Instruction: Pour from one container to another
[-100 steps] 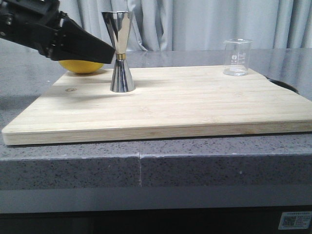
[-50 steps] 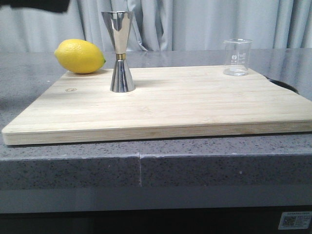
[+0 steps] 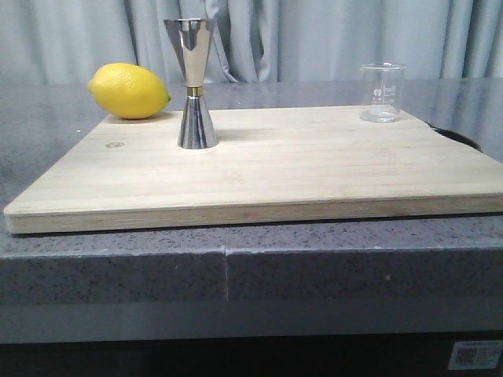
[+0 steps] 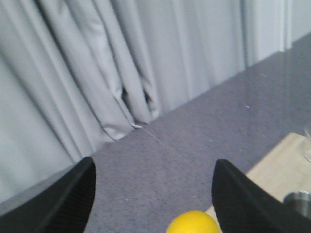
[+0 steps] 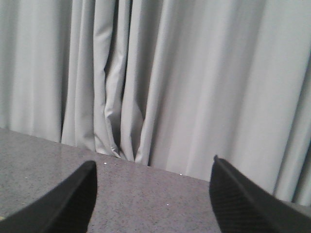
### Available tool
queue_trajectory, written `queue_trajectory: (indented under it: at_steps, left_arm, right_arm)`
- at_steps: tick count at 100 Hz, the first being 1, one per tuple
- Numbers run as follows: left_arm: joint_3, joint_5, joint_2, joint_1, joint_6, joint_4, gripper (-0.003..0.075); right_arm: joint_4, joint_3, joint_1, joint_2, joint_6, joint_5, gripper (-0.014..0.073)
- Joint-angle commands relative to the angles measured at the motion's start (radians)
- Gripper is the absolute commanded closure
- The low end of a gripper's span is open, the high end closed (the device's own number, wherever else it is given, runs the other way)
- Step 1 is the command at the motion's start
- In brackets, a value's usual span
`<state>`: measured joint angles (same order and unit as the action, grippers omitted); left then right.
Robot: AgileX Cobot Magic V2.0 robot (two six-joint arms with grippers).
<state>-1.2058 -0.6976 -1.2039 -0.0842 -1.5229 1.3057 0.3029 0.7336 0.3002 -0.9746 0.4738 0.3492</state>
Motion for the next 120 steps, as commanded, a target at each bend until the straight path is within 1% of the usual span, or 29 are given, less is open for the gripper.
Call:
queue_trajectory:
  at_steps: [1,14,24,29,35,42,50,61,71,76,83,89,104,111,120]
  left_arm:
    - [-0.015,0.118,0.087,-0.002,0.084,0.023,0.0279]
    - [0.026,0.224,0.157,-0.002,0.137,0.022,0.0279]
    - [0.083,0.302,0.209,-0.002,0.162,0.024,0.0279]
    - [0.114,0.347,0.238,-0.002,0.167,0.032,0.0283]
    - [0.153,0.404,0.267,-0.002,0.180,0.040,0.0303]
    - [0.203,0.438,0.303,-0.002,0.180,0.074,0.0332]
    - [0.267,0.443,0.349,-0.002,0.180,0.135,0.0367]
    - [0.342,0.447,0.409,-0.002,0.180,0.136,0.0403]
    - [0.408,0.460,0.465,-0.002,0.180,0.136,0.0417]
    - [0.430,0.463,0.485,-0.002,0.180,0.136,0.0417]
    - [0.448,0.471,0.501,-0.002,0.180,0.136,0.0417]
    - [0.452,0.472,0.505,-0.002,0.180,0.136,0.0417]
    - [0.452,0.427,0.505,-0.002,0.180,0.136,0.0419]
    - [0.452,0.405,0.505,-0.002,0.180,0.135,0.0445]
    - [0.452,0.388,0.505,-0.002,0.180,0.119,0.0508]
  right_arm:
    - [0.181,0.066,-0.003,0.019,0.188,0.043,0.0146]
    - [0.447,0.098,-0.003,0.019,0.478,0.066,0.0146]
    - [0.660,0.116,-0.003,0.023,0.716,0.136,0.0146]
    - [0.746,0.120,-0.003,0.032,0.797,0.170,0.0146]
    - [0.817,0.125,-0.003,0.039,0.864,0.177,0.0146]
    - [0.888,0.125,-0.003,0.062,0.929,0.170,0.0146]
    - [0.985,0.125,-0.001,0.084,1.018,0.163,0.0146]
    - [1.128,0.125,-0.001,0.130,1.128,0.164,0.0149]
    - [1.249,0.121,-0.001,0.182,1.259,0.144,0.0193]
    - [1.280,0.114,-0.001,0.206,1.295,0.135,0.0217]
    - [1.294,0.104,-0.001,0.235,1.308,0.123,0.0242]
    - [1.297,0.091,-0.001,0.253,1.308,0.112,0.0251]
    - [1.297,0.042,-0.001,0.301,1.320,0.085,0.0259]
    - [1.297,0.009,-0.001,0.328,1.320,0.070,0.0290]
    - [1.297,-0.033,-0.001,0.369,1.320,0.040,0.0353]
